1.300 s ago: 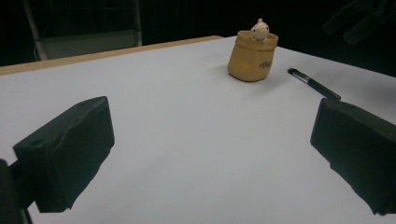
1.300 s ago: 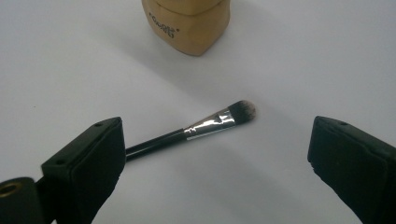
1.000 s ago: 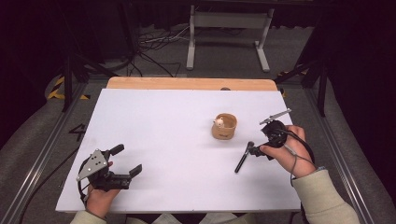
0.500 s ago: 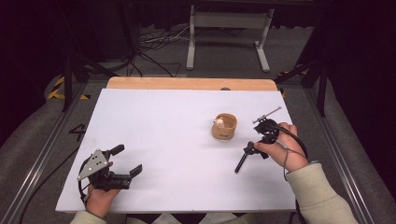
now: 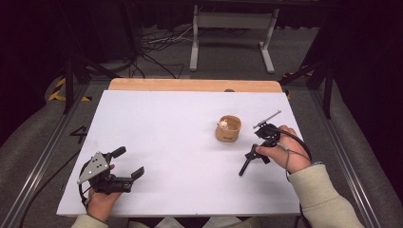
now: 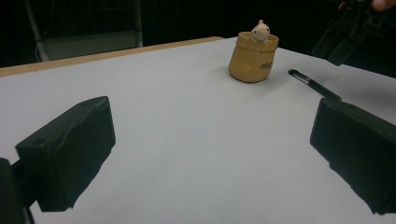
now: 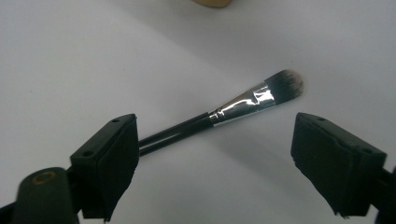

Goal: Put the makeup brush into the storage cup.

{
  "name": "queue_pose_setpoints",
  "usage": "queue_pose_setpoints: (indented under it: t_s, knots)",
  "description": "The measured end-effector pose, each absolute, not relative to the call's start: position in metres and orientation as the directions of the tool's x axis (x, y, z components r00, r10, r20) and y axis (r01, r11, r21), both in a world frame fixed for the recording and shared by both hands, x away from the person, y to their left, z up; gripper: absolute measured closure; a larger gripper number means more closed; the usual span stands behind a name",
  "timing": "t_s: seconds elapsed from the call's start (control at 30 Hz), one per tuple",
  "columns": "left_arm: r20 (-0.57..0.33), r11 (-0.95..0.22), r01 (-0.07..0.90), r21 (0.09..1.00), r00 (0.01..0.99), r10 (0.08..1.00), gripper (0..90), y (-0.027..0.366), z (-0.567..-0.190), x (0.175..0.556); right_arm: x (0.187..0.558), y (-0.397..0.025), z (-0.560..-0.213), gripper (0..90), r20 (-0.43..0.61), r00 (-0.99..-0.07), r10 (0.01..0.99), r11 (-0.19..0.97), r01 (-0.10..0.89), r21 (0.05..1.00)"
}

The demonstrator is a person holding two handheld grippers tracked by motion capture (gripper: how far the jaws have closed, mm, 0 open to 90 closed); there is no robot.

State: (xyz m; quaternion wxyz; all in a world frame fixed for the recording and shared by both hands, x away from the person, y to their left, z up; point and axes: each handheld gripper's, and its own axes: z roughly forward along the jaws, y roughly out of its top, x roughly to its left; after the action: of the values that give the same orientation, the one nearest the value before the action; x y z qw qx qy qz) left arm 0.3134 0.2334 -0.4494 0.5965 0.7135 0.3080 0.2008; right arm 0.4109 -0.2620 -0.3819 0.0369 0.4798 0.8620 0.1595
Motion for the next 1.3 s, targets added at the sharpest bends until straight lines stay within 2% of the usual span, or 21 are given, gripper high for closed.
queue_pose_setpoints:
  t_s: [0.2, 0.6, 1.17, 1.3]
  knots:
    - [-0.085, -0.097, 0.204, 0.974, 0.729, 0.679, 1.1, 0.234, -0.449, 0.313, 0.412, -0.259, -0.39, 10.1, 0.058, -0.506, 0.86, 0.472, 0.834, 0.286]
    - [-0.08, -0.1, 0.199, 0.975, 0.733, 0.676, 1.7, 0.234, -0.448, 0.313, 0.415, -0.254, -0.404, 18.5, 0.071, -0.449, 0.891, 0.423, 0.876, 0.233]
    - [-0.086, -0.103, 0.208, 0.973, 0.734, 0.674, 2.8, 0.234, -0.448, 0.313, 0.42, -0.246, -0.422, 23.4, 0.072, -0.412, 0.908, 0.392, 0.899, 0.193]
    - [-0.086, -0.104, 0.209, 0.972, 0.732, 0.676, 2.9, 0.237, -0.447, 0.313, 0.421, -0.246, -0.421, 29.4, 0.059, -0.411, 0.91, 0.394, 0.899, 0.192]
